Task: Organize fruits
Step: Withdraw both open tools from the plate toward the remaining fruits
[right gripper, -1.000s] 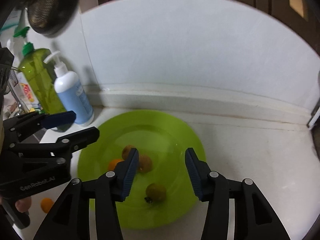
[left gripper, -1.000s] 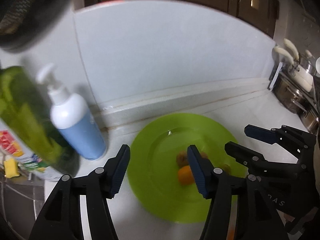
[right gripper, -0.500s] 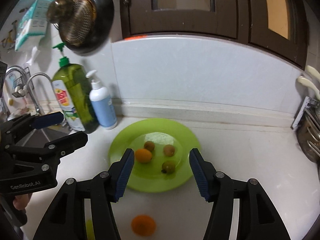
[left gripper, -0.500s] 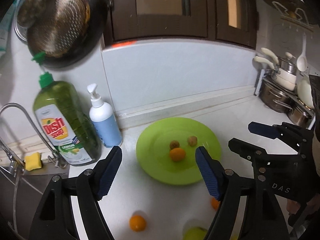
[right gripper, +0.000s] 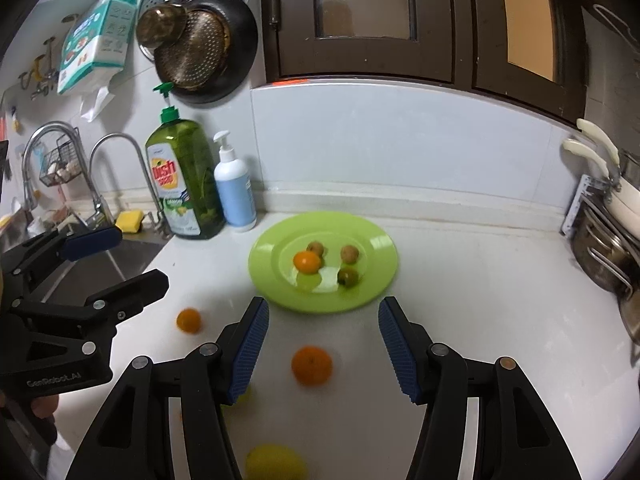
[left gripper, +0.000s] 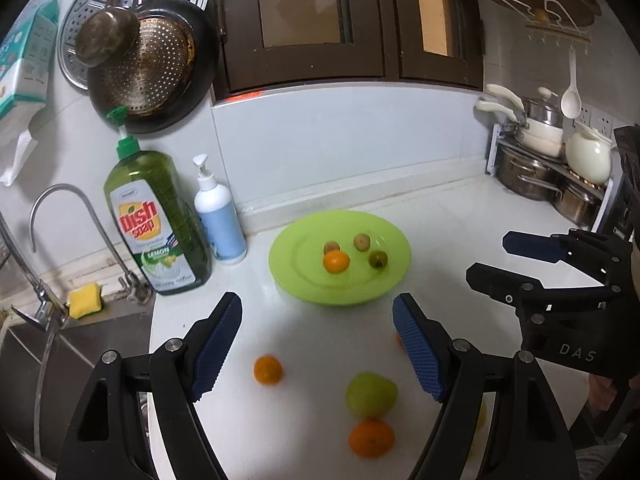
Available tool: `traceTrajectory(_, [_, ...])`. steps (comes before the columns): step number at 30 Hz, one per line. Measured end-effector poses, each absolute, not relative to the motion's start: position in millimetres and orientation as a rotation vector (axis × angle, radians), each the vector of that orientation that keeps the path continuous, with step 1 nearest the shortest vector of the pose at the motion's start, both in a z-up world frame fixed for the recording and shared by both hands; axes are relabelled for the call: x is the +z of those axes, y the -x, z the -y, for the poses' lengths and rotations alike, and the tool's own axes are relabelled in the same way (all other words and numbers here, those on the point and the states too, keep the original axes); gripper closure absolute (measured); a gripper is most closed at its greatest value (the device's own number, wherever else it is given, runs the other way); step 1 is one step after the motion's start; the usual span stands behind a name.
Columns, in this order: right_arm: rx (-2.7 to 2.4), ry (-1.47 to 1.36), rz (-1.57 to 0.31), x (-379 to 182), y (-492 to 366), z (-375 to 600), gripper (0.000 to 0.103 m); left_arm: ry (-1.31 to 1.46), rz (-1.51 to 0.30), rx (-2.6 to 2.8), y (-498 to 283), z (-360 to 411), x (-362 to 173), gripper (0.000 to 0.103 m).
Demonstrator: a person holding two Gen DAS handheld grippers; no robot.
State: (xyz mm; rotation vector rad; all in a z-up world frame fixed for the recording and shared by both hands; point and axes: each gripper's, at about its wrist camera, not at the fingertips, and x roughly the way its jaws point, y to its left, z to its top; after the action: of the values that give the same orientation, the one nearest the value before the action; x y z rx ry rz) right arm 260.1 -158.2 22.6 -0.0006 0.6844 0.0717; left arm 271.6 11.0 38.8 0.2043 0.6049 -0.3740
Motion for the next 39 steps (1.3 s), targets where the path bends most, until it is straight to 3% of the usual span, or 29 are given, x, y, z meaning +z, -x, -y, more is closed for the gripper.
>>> traceTrajectory(19, [0.138, -0.001, -0.676, 4.7, -190.1, 147.4, 0.045, -0.234, -0.611, -0.343, -206.5, -16.5, 15.9, 0.025])
traceTrajectory(39, [-0.196, -0.198, -0.812, -56.1, -143.9, 109.6, 0.045, -0.373, -0.713, -0.683, -224.4, -28.9, -47.4, 0.026])
